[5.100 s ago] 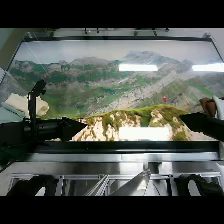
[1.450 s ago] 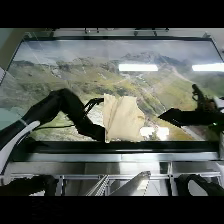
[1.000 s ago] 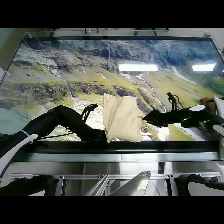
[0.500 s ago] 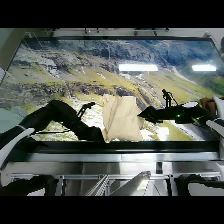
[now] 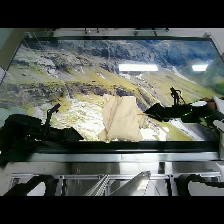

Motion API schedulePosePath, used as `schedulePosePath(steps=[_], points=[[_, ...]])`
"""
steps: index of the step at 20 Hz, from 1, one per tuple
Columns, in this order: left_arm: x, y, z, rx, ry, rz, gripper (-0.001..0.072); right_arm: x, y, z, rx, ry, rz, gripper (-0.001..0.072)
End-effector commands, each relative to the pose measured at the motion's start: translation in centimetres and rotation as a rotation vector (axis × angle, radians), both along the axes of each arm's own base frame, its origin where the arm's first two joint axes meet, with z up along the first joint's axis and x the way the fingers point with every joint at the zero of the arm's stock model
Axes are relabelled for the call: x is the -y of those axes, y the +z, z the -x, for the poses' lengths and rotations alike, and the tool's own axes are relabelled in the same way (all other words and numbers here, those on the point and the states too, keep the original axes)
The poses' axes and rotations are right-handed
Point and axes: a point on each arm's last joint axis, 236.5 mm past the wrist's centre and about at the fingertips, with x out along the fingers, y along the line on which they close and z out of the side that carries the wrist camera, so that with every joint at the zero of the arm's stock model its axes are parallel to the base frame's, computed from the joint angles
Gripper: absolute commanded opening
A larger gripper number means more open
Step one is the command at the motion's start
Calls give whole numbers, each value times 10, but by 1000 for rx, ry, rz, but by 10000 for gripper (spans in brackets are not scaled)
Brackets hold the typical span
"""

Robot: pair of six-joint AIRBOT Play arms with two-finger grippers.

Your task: Fold the shirts.

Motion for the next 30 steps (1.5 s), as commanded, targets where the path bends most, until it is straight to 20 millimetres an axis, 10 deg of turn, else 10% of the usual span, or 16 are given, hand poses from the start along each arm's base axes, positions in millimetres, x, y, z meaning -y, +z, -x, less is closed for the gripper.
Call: schedulePosePath(steps=[1, 6, 10, 11, 13, 21, 23, 26, 28, 30], points=[[11, -6, -2, -32, 3, 70, 259, 1, 1, -3, 4, -11, 0, 432], [57, -34, 5, -89, -203, 28, 250, 0, 1, -2, 3, -8, -2, 432], [91, -53, 21, -146, -359, 12, 600, -1, 2, 0, -1, -1, -11, 432], [96, -58, 24, -160, -380, 9, 590, -2, 3, 1, -3, 4, -15, 432], [104, -65, 25, -177, -405, 5, 339, -4, 3, 2, -3, 11, -14, 432], [143, -50, -33, -37, -389, 12, 310, -20, -1, 4, 7, 41, 8, 431], [144, -49, -37, -28, -383, 11, 38, -29, -5, 8, -3, 59, 7, 425], [139, -42, -23, -77, -426, 34, 23, -36, -11, 13, -20, 79, 6, 425], [129, -29, -13, -144, -457, 76, 416, -36, -11, 14, -21, 80, 8, 425], [117, -22, -22, -155, -425, 96, 531, -36, -11, 14, -18, 82, 9, 342]])
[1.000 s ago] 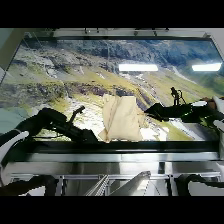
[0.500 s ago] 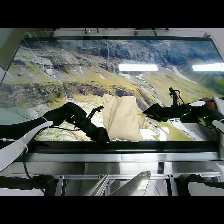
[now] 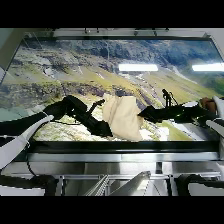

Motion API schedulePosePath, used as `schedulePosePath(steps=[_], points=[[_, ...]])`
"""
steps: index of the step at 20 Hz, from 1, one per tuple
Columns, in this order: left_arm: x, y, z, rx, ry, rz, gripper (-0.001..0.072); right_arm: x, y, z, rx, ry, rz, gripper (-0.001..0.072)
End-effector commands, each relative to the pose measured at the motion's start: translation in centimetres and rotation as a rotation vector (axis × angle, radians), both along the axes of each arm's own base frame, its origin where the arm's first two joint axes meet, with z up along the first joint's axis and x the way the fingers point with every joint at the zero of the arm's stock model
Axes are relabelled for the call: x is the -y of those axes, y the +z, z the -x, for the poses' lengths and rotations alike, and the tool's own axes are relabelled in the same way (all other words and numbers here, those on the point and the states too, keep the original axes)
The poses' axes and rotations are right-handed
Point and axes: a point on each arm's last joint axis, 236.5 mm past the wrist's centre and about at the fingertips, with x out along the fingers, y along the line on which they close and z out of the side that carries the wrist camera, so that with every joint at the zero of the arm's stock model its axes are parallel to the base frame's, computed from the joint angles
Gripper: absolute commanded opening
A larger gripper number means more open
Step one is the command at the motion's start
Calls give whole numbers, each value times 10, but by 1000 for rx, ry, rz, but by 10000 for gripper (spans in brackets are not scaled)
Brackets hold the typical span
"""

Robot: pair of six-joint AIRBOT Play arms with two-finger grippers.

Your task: Fold the shirts.

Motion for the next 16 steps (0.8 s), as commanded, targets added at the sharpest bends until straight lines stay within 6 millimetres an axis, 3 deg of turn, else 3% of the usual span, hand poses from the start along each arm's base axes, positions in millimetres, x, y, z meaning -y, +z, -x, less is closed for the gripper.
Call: schedulePosePath(steps=[1, 5, 9, 13, 14, 15, 16], points=[[-18, 16, -5, -43, 18, 30, 532, -2, -2, 1, -1, 8, 4, 338], [-35, 9, -8, -73, 94, 11, 532, -1, -2, 1, 0, 4, 5, 348], [-45, -31, 0, -77, 193, -79, 532, -1, -2, 0, 1, 1, 6, 348], [-40, -38, -26, 4, 252, -106, 528, -1, -2, 0, 2, 1, 6, 348], [-35, -37, -33, 28, 249, -106, 454, -2, -1, -1, 1, -1, 3, 348], [-26, -36, -38, 51, 231, -103, 278, -3, 0, -2, 1, -8, -5, 347], [-17, -37, -40, 65, 206, -99, 42, -3, 1, -3, 1, -16, -13, 343]])
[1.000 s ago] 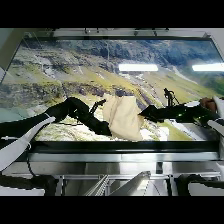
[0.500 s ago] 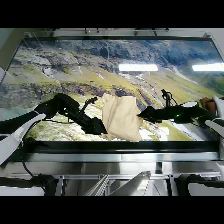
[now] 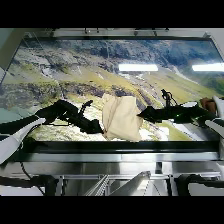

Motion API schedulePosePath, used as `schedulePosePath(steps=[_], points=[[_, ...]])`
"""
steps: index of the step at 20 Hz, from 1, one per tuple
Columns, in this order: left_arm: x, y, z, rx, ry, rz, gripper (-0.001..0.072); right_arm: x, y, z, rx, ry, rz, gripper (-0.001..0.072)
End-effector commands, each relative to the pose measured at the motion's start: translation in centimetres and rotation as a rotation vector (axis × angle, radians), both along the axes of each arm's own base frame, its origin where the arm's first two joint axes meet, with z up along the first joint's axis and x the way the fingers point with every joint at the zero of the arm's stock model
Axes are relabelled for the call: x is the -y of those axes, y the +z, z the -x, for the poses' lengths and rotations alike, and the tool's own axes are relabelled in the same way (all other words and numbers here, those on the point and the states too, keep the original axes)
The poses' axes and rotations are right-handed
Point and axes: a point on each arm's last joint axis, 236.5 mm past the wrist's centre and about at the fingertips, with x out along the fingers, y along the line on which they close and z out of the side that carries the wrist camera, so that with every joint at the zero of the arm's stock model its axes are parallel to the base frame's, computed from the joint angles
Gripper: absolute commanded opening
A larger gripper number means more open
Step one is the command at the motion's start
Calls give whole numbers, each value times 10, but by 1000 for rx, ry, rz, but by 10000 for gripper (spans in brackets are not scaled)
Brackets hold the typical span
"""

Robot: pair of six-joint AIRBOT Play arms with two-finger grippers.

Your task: Fold the shirts.

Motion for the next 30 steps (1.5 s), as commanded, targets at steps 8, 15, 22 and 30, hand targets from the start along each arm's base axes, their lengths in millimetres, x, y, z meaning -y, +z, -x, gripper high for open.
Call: schedulePosePath(steps=[8, 15, 22, 30], points=[[40, 184, -31, 274, -209, 215, 22, -4, 151, -9, 281, 126, -262, 18], [-64, 545, 6, 1410, 162, 208, 23, 52, 552, 105, 1747, -67, 118, 19], [-136, 539, 9, 1470, 368, -73, 24, 70, 558, 122, 1771, -212, 335, 19], [-160, 282, -114, 775, 388, -14, 24, 118, 240, -48, 792, -196, 84, 19]])
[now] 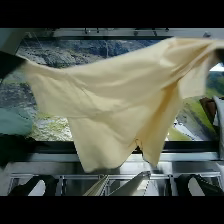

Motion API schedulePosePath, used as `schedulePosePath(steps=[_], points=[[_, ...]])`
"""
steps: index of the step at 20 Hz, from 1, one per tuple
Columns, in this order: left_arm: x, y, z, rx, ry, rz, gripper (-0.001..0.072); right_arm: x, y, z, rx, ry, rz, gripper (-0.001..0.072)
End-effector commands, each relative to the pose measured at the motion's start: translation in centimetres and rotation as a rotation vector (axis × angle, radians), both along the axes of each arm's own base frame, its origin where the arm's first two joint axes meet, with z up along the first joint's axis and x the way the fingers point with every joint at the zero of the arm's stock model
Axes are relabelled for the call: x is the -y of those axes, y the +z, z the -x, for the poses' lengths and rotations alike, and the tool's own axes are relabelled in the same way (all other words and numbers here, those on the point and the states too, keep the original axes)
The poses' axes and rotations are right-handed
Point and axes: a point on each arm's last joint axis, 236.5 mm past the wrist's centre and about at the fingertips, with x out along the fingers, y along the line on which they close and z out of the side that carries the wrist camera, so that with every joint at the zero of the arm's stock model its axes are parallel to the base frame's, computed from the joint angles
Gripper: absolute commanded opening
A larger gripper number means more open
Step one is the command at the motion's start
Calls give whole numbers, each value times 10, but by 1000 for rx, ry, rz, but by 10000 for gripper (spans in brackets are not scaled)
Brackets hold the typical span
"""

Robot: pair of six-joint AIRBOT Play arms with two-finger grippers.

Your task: Fold the shirts.

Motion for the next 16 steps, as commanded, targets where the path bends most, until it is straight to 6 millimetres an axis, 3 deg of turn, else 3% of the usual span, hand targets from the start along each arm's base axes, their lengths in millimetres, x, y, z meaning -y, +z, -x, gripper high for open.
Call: schedulePosePath(steps=[1, 2, 3, 4, 5, 6, 8, 10, 13, 14, 16], points=[[4, -117, -41, -227, -10, 68, 24, 3, -159, -46, -372, -3, -88, 20], [5, -144, -60, -250, 20, 71, 24, 8, -194, -62, -444, -41, -96, 21], [5, -168, -79, -260, 55, 64, 19, 14, -226, -76, -508, -79, -106, 114], [7, -188, -96, -279, 75, 62, 39, 16, -246, -83, -557, -74, -119, 339], [8, -198, -106, -302, 69, 64, 320, 15, -257, -88, -595, -49, -140, 418], [10, -202, -113, -323, 45, 67, 675, 18, -261, -89, -619, -24, -150, 418], [10, -199, -110, -389, -39, 87, 706, 37, -260, -88, -660, -37, -147, 418], [12, -198, -90, -519, -110, 135, 705, 60, -258, -84, -688, -73, -114, 418], [33, -215, -37, -717, -219, 174, 706, 71, -267, -80, -709, -84, -45, 430], [42, -226, -14, -787, -244, 172, 706, 71, -272, -80, -718, -87, -24, 511], [52, -253, 39, -930, -268, 121, 706, 65, -285, -84, -774, -79, -22, 515]])
